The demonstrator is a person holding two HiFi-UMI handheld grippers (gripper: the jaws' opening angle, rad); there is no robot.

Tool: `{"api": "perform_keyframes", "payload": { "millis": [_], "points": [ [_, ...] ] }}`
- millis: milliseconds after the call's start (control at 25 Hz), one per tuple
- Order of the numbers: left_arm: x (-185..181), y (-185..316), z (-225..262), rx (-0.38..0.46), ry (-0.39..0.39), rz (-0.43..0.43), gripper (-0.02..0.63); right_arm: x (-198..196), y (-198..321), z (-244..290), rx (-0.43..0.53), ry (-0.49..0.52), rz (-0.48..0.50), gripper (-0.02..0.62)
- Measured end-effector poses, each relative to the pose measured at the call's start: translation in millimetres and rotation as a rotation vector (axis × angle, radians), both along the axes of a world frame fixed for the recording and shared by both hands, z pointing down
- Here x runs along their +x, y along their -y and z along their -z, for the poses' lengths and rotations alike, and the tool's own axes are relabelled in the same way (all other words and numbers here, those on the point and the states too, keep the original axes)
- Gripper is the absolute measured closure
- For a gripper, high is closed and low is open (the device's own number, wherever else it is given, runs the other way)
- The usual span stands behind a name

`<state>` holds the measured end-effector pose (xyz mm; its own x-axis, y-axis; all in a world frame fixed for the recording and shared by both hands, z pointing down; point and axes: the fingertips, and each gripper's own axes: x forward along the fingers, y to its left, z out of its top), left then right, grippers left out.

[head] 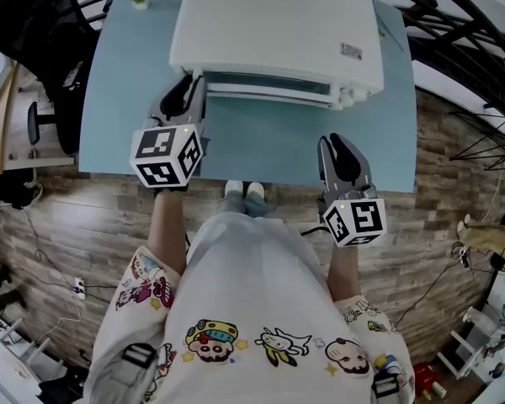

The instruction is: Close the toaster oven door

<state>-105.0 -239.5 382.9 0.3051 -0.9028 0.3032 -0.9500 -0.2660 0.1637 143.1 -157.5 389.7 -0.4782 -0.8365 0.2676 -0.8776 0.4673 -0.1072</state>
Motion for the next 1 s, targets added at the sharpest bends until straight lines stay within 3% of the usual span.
{"api": "perform_keyframes", "payload": {
  "millis": [640, 840, 1000],
  "points": [
    [6.3, -22.9, 14.0, 0.056, 0.032, -0.025, 0.523, 10.1, -6.3, 13.2, 0.044, -0.007, -0.022, 0.512],
    [20.9, -43.8, 29.9, 0.094, 0.037, -0.067, 0.523, 9.5, -7.3, 27.1, 0.082, -0.006, -0.003, 0.515],
    [41.0, -64.3, 26.9, 0.079, 0.043, -0.127, 0.523, 7.2, -7.8, 35.1, 0.105, -0.009, 0.02, 0.525]
  ]
}}
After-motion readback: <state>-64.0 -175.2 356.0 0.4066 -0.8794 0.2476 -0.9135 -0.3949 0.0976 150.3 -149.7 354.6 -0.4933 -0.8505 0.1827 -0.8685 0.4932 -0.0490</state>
